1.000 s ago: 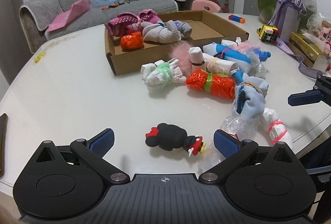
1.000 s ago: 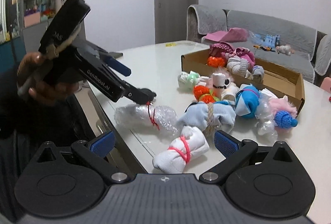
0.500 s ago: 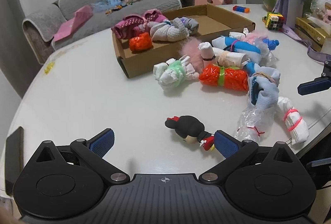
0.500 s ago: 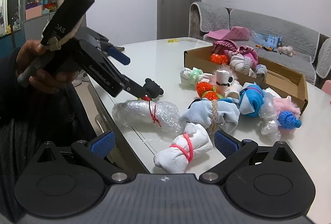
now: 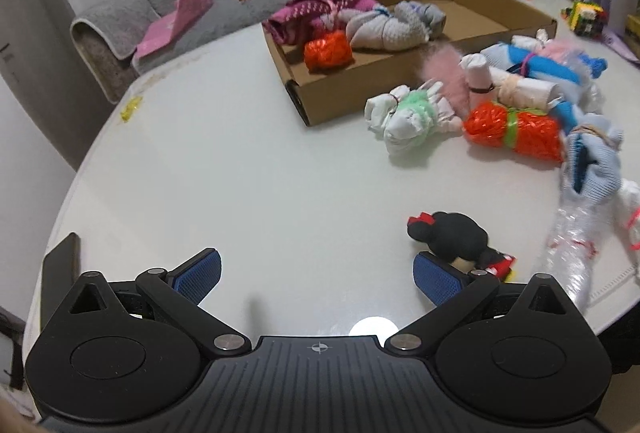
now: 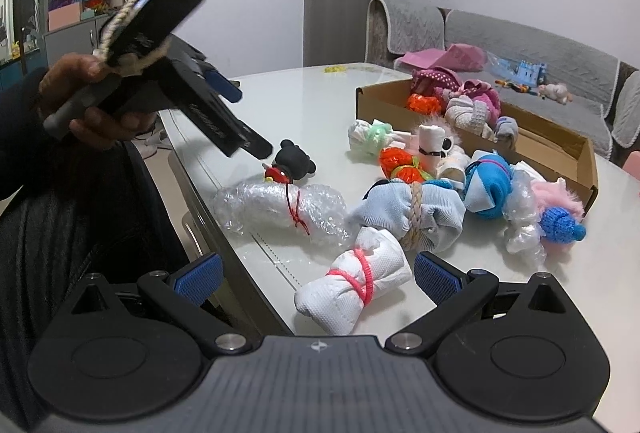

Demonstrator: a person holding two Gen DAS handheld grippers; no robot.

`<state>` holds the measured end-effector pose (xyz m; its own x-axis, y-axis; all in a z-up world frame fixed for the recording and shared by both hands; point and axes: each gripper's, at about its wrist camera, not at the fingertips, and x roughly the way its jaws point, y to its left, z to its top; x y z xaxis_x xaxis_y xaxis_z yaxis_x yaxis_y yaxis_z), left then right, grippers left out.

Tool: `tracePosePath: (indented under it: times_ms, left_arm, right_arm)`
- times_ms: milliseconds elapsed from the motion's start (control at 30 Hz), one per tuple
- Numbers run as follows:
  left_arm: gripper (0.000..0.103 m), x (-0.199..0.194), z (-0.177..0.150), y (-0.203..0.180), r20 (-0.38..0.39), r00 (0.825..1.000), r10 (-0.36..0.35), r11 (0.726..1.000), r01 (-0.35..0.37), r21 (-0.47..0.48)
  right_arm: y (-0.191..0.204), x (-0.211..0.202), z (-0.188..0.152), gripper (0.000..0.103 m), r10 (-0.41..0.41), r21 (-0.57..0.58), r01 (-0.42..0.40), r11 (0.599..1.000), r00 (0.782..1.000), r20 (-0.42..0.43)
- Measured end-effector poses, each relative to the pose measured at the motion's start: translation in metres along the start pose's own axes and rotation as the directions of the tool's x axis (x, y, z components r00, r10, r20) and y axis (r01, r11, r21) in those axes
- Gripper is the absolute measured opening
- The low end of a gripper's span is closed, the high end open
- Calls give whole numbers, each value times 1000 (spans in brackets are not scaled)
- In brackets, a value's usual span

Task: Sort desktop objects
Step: 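Lower left gripper around the Minnie Mouse figure and close it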

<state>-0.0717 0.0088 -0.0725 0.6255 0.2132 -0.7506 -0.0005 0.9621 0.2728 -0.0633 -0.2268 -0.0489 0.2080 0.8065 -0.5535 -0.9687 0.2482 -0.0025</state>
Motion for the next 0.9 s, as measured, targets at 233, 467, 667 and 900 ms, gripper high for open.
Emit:
tracePosePath:
  times_ms: [233,467,667,900]
  left_arm:
    - [103,-1,14,-8,13,1000,-19,1000,19,6]
    - [103,-18,32,-50,69,995,-78,992,71,100]
    - [103,-21,32,-63,72,994,-84,989,74,127]
    - [103,-41,24,-39,69,984,-162,985,158,69]
  right_arm:
    - [-2,-1,-1,102,0,12,1,1000,1000,-8]
    - [-2,-5,0,102,-3,12,3,1000,1000,-2]
    - [-5,-9,0,102,-12,21,11,1000,1000,9]
    - [-4,-3,0,102,-18,0,18,1000,1000,-12]
